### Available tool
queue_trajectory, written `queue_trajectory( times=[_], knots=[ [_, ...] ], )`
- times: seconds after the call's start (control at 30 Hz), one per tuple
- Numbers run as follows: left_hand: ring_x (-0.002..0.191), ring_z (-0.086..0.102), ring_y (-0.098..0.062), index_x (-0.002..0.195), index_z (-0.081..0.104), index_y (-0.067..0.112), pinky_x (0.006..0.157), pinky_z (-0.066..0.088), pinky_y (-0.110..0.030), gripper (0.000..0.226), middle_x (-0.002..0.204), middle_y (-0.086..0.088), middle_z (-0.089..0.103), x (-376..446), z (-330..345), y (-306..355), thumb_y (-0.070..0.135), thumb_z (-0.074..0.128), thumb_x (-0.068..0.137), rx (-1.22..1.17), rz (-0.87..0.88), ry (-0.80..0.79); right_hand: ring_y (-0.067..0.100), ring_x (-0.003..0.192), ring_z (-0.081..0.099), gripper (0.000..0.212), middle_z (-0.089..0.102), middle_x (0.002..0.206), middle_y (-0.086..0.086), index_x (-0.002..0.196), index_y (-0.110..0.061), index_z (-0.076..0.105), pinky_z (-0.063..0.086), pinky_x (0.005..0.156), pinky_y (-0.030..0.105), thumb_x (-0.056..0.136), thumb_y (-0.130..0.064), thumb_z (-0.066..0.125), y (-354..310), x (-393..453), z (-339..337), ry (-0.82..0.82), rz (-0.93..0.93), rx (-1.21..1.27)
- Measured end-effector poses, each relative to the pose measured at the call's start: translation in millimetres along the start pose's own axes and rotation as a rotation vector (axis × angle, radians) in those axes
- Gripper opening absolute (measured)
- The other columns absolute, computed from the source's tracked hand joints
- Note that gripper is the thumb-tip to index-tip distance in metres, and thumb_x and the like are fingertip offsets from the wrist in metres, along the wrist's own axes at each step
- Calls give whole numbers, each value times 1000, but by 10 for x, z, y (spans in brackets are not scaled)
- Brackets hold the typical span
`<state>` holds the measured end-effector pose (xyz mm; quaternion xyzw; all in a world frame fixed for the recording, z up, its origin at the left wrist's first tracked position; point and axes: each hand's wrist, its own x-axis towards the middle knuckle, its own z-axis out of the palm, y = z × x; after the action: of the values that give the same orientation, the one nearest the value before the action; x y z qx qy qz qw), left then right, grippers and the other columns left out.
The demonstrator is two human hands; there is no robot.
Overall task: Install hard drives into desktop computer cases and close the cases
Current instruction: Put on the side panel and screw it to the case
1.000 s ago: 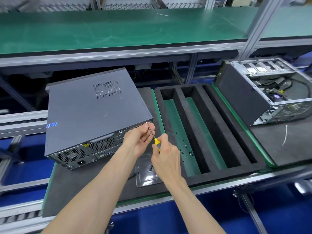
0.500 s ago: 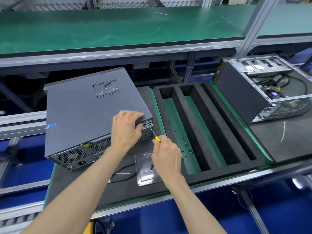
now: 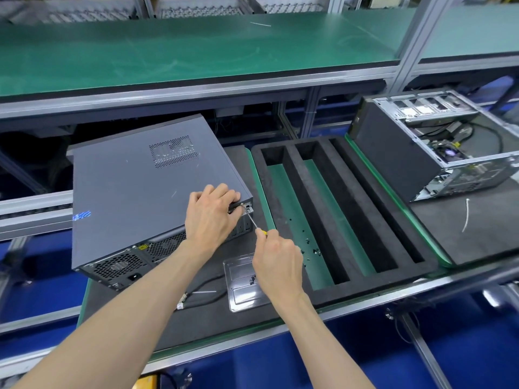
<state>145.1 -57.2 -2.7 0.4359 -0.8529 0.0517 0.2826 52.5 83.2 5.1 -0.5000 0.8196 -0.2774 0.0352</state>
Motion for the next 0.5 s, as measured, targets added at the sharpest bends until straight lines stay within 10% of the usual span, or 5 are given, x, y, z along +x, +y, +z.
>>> queue_trajectory(
  times=[0.23,0.5],
  knots=[
    [76,52,-24,88,70,21,73,39,-38,13,81,5,59,-8,-1,-4,27,79,81,3,-4,-8,27,75,57,19,59,90,5,101,-9,50,43,69,40,98,-25,61,-33,12,-56,10,62,253],
    [76,51,-23,87,68,22,74,37,-37,12,81,6,58,-21,38,-19,27,78,81,11,-13,1,32,71,61,34,64,78,10,86,-12,49,30,61,36,107,-36,38,-32,65,-25,-49,106,92]
  ],
)
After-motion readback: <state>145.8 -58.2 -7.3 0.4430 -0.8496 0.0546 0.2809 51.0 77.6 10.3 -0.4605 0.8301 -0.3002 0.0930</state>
